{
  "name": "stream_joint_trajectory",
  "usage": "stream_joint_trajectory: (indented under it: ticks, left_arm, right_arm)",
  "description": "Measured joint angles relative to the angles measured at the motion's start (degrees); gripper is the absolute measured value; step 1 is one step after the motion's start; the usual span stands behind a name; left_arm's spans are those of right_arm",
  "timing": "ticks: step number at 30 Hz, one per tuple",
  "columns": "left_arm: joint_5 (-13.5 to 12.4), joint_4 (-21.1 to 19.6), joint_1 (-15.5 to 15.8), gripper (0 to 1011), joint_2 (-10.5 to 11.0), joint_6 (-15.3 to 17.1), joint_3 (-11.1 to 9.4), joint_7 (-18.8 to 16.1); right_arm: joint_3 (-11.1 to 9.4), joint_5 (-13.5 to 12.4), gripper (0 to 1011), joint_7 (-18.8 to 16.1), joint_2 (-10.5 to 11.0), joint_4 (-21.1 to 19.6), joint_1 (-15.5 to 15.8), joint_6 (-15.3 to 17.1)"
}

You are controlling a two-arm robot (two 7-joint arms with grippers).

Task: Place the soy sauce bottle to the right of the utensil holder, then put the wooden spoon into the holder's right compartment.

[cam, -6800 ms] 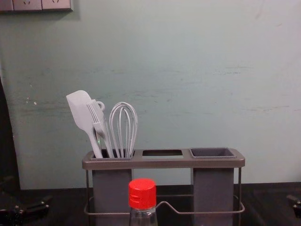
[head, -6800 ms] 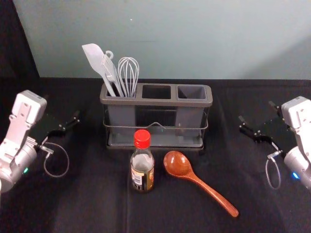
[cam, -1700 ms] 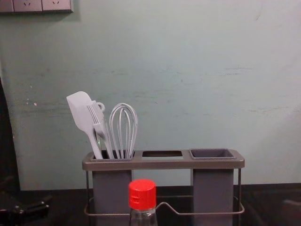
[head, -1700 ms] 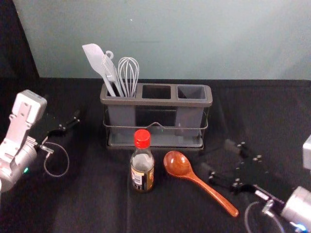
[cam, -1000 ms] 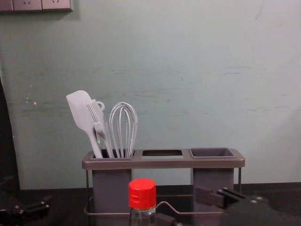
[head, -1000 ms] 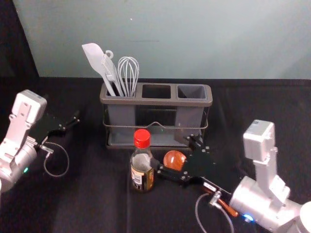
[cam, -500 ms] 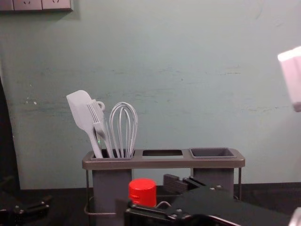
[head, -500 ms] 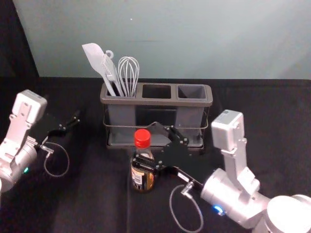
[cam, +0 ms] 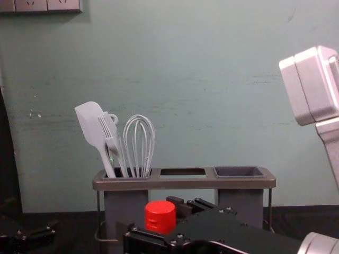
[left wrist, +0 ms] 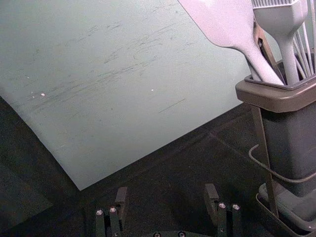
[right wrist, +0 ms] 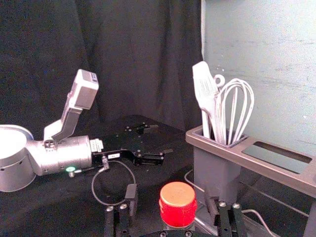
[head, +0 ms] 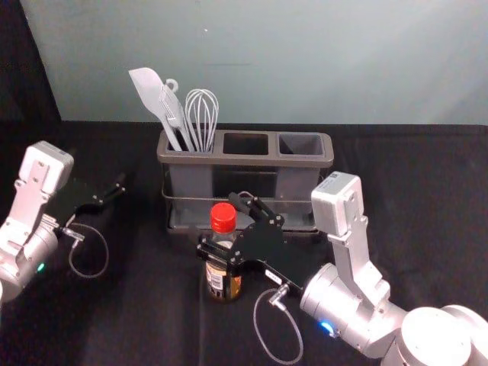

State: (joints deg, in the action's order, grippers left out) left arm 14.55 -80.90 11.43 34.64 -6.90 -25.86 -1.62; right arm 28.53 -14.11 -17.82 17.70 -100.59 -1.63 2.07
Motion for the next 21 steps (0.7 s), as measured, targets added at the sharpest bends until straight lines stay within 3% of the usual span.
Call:
stream_joint_trajectory:
  ticks: [9, 15, 21]
  left_arm:
    - [0.0, 0.0, 0.0, 1000, 0.0, 0.0, 0.0, 0.0]
    - [0.0, 0.0, 0.0, 1000, 0.0, 0.0, 0.0, 0.0]
    - [0.0, 0.0, 0.0, 1000, 0.0, 0.0, 0.0, 0.0]
  right_arm:
    - [-0.89, 0.41, 650, -0.83, -0.7, 0.08, 0.49, 0.38]
    - [-1.42, 0.49, 421, -1.21, -0.79, 0.13, 0.79, 0.45]
    - [-2.34, 0.33, 392, -1.61, -0.18, -0.86, 1.73, 0.21]
